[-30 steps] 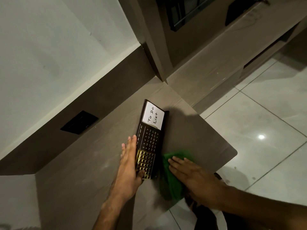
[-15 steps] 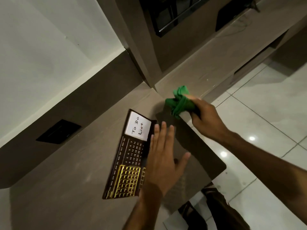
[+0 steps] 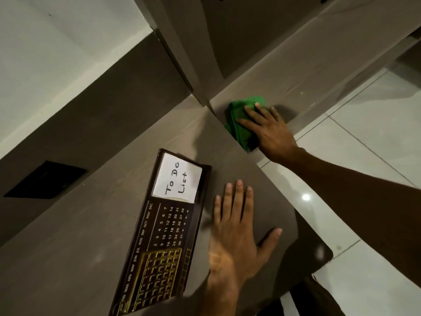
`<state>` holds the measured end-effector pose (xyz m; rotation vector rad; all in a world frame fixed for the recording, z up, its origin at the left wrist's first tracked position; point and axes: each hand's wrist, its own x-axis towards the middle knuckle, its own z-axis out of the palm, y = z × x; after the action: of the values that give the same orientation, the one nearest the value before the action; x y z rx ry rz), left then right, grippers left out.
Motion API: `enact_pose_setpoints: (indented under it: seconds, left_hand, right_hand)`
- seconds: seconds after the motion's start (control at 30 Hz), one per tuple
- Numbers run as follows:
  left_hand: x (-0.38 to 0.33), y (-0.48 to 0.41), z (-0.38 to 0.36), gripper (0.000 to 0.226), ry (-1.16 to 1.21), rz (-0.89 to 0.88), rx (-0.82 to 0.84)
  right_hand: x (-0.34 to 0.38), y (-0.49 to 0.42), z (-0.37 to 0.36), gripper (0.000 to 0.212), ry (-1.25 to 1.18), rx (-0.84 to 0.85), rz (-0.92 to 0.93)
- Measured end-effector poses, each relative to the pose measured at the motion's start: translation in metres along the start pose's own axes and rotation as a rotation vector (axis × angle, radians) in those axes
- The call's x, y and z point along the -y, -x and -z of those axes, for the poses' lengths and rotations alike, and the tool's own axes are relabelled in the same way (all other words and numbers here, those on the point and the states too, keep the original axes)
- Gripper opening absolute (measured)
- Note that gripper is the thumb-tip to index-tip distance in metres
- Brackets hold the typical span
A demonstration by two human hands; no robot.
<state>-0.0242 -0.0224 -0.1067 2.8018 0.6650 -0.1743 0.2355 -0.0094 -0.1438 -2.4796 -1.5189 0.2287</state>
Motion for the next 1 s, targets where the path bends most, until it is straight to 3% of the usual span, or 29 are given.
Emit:
enact_pose_setpoints:
  seconds: [0.33, 0.57, 0.67, 0.77, 0.83, 0.93, 1.0]
  left_hand:
    - [-0.003, 0.001, 0.005, 0.095, -0.019, 0.000, -0.011]
    - [-0.005, 0.002, 0.018, 0.092, 0.004, 0.020, 0.057]
    - [-0.008, 0.011, 0.045, 0.087, 0.024, 0.019, 0.009]
    - [-0.004, 0.023, 0.080, 0.082, -0.086, -0.020, -0.202]
    - [0.007, 0.031, 0.104, 0.095, -0.141, 0.030, -0.307]
    - [0.028, 0.049, 0.125, 0.126, -0.176, 0.251, -0.282]
    - [0.038, 0.068, 0.123, 0.135, -0.208, 0.341, -0.217]
  right_hand:
    - [-0.016, -0.011, 0.020, 0.081, -0.022, 0.110, 0.158]
    - [0.023, 0.044, 0.052, 0.055, -0.455, -0.243, -0.076]
    - [0.063, 0.059, 0.063, 0.048, -0.534, -0.221, -0.022]
    - [0.101, 0.060, 0.071, 0.060, -0.684, -0.051, 0.023]
    - [0.121, 0.057, 0.071, 0.078, -0.640, 0.069, 0.060]
    - [0.140, 0.056, 0.066, 0.117, -0.593, 0.239, 0.097]
    - [0.151, 0.060, 0.065, 0.130, -0.641, 0.310, 0.089]
